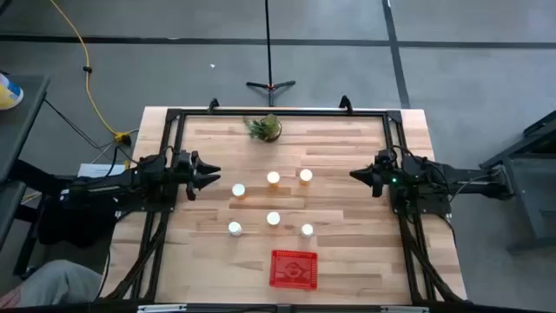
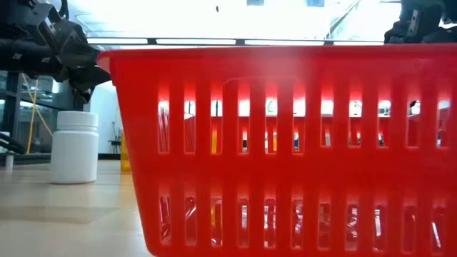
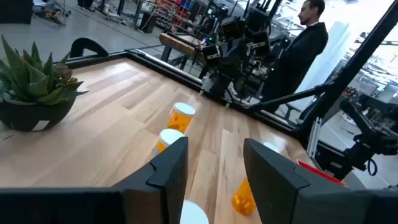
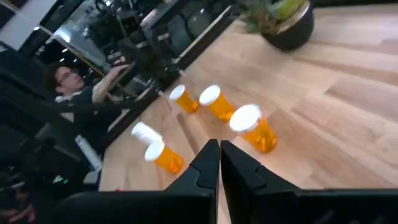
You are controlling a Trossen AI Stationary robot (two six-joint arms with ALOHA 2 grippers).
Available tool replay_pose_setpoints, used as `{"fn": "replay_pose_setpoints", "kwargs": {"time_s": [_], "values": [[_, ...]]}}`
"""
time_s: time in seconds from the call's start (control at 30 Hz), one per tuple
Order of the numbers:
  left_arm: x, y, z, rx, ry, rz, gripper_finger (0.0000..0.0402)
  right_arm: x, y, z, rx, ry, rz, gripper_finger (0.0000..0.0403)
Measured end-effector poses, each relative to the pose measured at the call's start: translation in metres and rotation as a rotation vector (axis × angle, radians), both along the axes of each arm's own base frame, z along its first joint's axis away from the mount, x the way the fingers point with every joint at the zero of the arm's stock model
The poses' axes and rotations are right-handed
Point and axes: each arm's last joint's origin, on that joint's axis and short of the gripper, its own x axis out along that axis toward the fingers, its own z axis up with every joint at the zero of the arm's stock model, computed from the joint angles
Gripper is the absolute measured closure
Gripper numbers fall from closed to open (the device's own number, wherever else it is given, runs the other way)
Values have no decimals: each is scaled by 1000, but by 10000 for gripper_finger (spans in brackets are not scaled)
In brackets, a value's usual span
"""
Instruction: Pick and place pill bottles into a basket
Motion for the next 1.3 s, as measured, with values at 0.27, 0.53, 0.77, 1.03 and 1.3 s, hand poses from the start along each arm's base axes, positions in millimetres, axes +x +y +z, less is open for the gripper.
{"fn": "replay_pose_setpoints", "kwargs": {"time_s": [0.27, 0.53, 0.77, 1.03, 1.3], "values": [[0, 0, 0, -14, -1, 1, 211, 1, -1, 8, 5, -83, -37, 396], [0, 0, 0, -44, -4, 2, 211, 2, -1, 10, 13, -110, -19, 396], [0, 0, 0, -43, -5, 2, 211, 2, 1, 11, -36, -111, 37, 396], [0, 0, 0, -43, -5, 7, 211, 2, 0, 11, -146, -89, 44, 396], [-14, -2, 34, 102, 71, -10, 211, 0, 0, 23, -204, -67, 51, 396]]}}
